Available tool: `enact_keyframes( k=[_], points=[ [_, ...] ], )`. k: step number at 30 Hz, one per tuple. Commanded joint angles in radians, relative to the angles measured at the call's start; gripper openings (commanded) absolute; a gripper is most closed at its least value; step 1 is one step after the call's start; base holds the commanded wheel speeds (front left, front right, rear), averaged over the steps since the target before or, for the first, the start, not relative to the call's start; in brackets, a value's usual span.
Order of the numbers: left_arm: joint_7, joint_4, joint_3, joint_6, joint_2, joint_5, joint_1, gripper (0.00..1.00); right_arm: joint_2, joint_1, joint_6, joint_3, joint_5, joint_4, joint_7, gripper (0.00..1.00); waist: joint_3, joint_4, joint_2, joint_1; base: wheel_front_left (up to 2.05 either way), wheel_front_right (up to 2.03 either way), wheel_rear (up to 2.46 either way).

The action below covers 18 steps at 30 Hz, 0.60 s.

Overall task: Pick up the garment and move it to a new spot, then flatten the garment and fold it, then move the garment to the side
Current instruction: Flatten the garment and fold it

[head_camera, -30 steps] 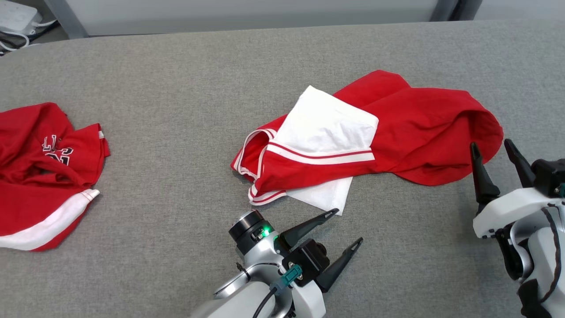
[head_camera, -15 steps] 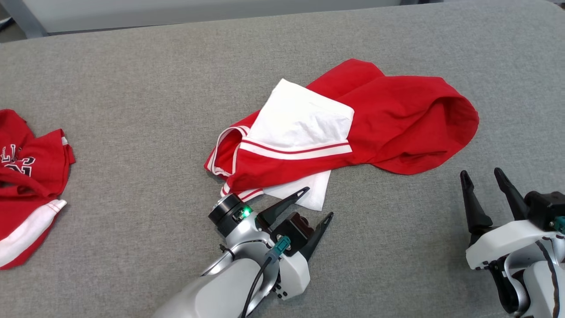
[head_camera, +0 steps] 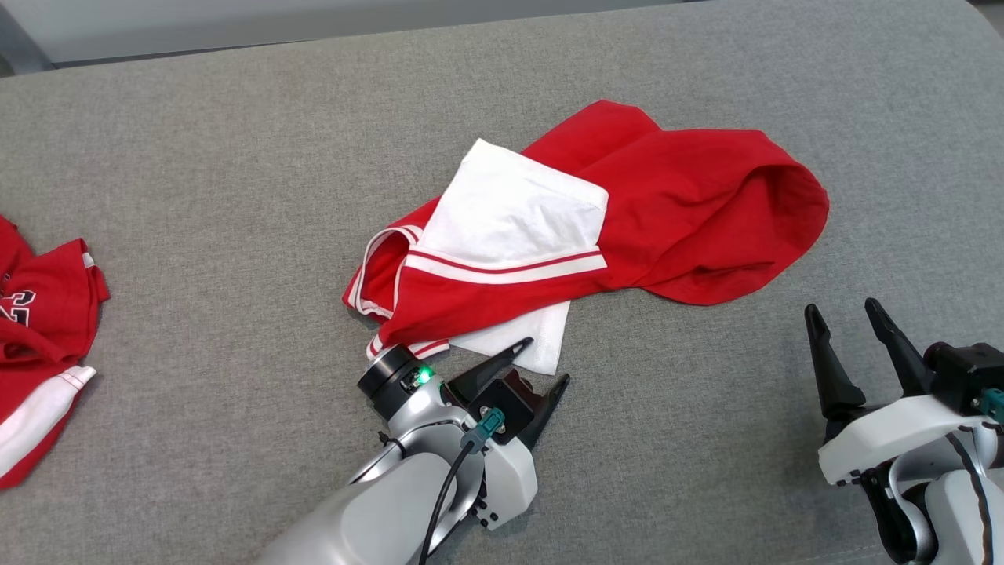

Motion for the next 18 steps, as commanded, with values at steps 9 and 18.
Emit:
enact_keyframes(
  k=[9, 18],
  points=[
    [-0.005, -0.114, 0.045, 0.022, 0.004, -0.029, -0.039, 0.00, -0.016, 0.037, 0.004, 0.010, 0.000, -0.055, 0.013, 1.00, -0.027, 0.028, -0.0001, 0.0000, 0.00, 0.00, 0.00],
    [-0.005, -0.582, 0.273, 0.134, 0.116, 0.104, 0.007, 0.00, -0.007, 0.074, 0.004, 0.020, 0.007, -0.046, 0.020, 1.00, -0.089, 0.065, -0.0001, 0.0000, 0.00, 0.00, 0.00]
  ],
)
